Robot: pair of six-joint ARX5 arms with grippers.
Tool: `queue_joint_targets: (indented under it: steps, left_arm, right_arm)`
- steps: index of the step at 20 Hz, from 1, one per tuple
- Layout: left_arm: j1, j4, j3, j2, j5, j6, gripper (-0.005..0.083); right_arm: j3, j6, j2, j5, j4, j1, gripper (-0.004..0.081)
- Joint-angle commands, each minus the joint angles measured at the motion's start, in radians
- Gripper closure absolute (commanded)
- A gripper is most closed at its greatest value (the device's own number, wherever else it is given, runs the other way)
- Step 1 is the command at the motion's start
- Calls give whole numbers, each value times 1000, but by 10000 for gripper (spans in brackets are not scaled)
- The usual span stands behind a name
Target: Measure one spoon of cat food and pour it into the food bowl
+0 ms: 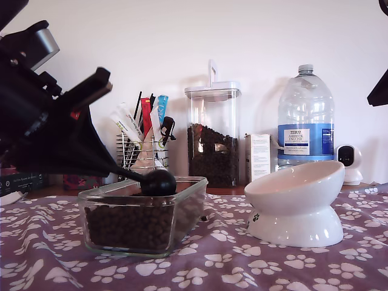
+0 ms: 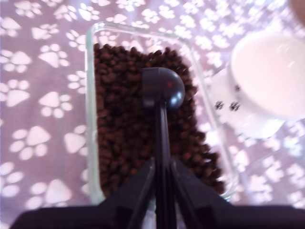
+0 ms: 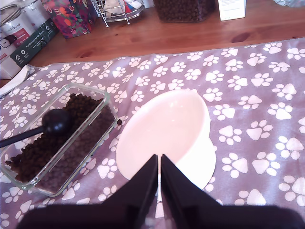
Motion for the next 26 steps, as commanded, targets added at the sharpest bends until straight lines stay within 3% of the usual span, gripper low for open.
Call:
queue_joint_targets:
  steps: [1, 4, 10, 13, 19, 26]
  left_arm:
    - [24, 34, 4, 9, 76, -56, 793]
    - [82, 48, 4, 10, 157, -126, 793]
    - [174, 41, 4, 12, 300, -151, 794]
    - [200, 51, 4, 43, 340, -152, 795]
    - [226, 217, 4, 179, 442, -211, 795]
    - [262, 159, 4, 261, 496, -222, 795]
  right_arm:
    - [-24, 1, 4, 0, 7, 3, 780]
    - [-24, 1, 4, 0, 13, 3, 780]
    - [-24, 1, 4, 0, 13, 3, 780]
    - [-24, 1, 4, 0, 15, 3, 780]
    - [-24, 1, 4, 0, 21, 3, 780]
    - [-24, 1, 4, 0, 21, 3, 780]
